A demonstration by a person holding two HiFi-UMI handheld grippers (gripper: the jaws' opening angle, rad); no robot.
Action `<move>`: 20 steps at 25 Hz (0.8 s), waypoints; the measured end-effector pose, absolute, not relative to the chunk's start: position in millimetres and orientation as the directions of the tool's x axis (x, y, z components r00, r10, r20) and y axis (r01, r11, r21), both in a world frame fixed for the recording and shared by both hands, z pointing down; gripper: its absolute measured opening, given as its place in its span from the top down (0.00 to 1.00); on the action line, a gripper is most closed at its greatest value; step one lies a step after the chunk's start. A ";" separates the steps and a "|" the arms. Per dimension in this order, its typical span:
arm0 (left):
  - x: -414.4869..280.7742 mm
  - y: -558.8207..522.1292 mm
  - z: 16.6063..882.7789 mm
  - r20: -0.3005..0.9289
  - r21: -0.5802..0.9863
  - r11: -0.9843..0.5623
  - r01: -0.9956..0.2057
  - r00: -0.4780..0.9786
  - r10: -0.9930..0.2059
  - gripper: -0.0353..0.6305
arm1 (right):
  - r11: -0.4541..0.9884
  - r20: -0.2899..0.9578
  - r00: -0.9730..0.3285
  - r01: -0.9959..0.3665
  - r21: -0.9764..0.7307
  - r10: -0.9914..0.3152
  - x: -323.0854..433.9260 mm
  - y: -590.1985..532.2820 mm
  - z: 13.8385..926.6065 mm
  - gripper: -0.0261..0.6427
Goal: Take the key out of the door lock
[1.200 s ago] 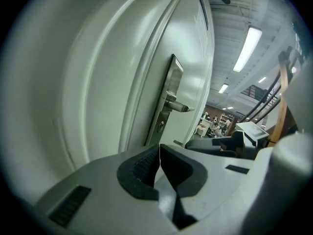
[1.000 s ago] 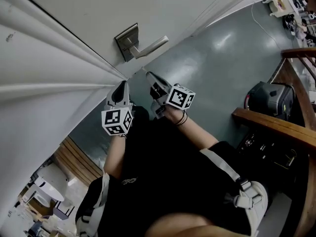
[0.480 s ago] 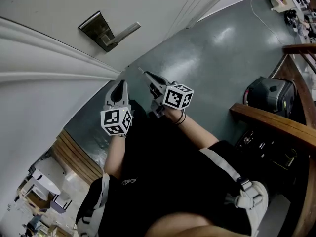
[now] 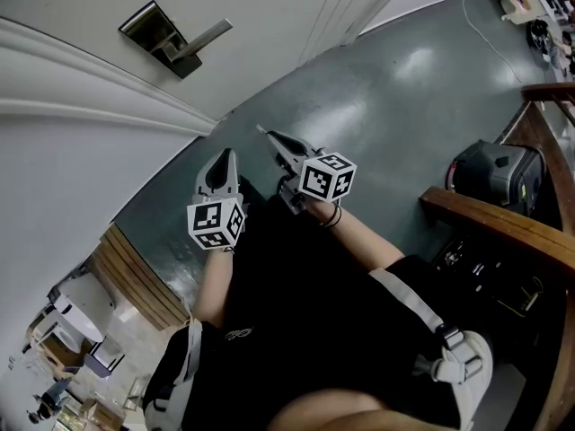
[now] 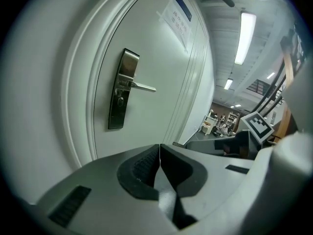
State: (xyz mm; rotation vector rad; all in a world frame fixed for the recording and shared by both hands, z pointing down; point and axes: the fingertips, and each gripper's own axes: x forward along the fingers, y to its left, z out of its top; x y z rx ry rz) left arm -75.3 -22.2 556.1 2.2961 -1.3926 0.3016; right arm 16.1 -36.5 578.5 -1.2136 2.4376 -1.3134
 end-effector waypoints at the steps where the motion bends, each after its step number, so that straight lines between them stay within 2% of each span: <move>1: -73.2 -18.3 556.9 0.399 0.252 -0.394 -0.884 0.466 -0.790 0.91 | 0.320 0.268 -0.674 -0.614 -0.722 -0.688 19.1 -31.7 579.6 0.92; 9: -70.8 7.1 555.9 0.392 0.264 -0.353 -0.898 0.434 -0.811 0.91 | 0.511 0.378 -0.628 -0.776 -0.370 -0.680 24.8 -18.6 562.5 0.92; 13: -81.0 0.4 537.6 0.346 0.262 -0.338 -0.904 0.415 -0.841 0.91 | 0.610 0.322 -0.638 -0.768 -0.196 -0.700 10.7 -26.4 528.7 0.92; 20: -93.0 -20.2 479.5 0.236 0.247 -0.344 -0.906 0.401 -0.885 0.91 | 0.669 0.180 -0.665 -0.742 -0.045 -0.725 -8.3 -39.7 459.4 0.92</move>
